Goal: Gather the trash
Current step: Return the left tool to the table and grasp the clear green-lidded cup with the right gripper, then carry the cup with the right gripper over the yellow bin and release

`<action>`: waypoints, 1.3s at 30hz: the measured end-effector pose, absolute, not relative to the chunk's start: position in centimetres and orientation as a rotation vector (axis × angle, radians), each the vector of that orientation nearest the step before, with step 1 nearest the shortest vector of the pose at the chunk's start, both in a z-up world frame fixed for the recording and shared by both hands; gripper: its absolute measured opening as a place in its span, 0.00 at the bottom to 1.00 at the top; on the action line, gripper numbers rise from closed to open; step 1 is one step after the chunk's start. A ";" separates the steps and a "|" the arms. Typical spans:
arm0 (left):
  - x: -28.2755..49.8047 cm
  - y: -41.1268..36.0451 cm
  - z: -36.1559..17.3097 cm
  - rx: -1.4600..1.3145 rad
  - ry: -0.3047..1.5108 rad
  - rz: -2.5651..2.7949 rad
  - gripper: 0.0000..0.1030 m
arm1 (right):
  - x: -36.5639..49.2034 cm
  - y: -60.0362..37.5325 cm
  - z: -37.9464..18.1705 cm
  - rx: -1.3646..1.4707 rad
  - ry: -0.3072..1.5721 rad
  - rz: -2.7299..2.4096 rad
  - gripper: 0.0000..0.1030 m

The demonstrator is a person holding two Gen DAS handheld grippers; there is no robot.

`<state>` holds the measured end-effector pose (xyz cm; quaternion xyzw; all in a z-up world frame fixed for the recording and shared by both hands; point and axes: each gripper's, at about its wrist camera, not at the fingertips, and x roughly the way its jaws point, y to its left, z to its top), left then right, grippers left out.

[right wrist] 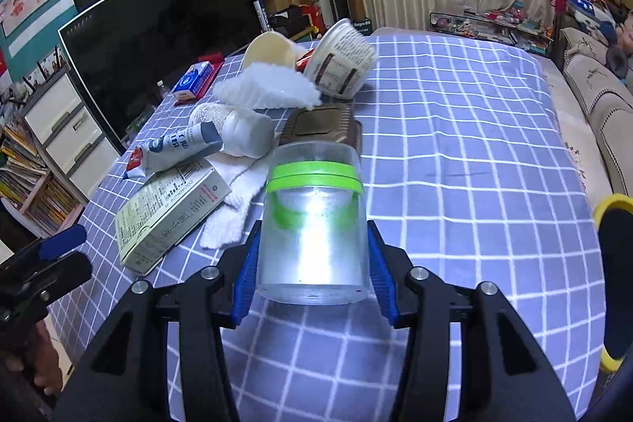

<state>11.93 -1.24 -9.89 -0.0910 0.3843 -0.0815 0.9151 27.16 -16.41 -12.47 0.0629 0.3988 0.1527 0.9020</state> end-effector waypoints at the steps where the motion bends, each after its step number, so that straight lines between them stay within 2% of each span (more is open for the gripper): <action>1: 11.9 -1.4 -9.9 -0.185 0.792 -0.170 0.90 | 26.8 -16.9 -12.3 0.136 0.820 0.315 0.46; 8: 12.2 -2.8 -9.7 -0.167 0.790 -0.190 0.90 | 24.3 -21.5 -10.7 0.187 0.774 0.270 0.46; 15: 12.6 -4.2 -9.9 -0.149 0.797 -0.206 0.90 | 22.7 -31.4 -10.8 0.255 0.736 0.025 0.46; 24: 13.3 -5.4 -10.5 -0.129 0.817 -0.203 0.91 | 24.3 -43.5 -18.1 0.281 0.887 -0.333 0.46; 34: 14.4 -5.7 -11.5 -0.120 0.851 -0.185 0.90 | 25.5 -46.2 -23.5 0.298 1.022 -0.395 0.46; 39: 14.8 -5.9 -11.9 -0.106 0.854 -0.183 0.91 | 25.9 -46.3 -23.7 0.295 1.048 -0.406 0.46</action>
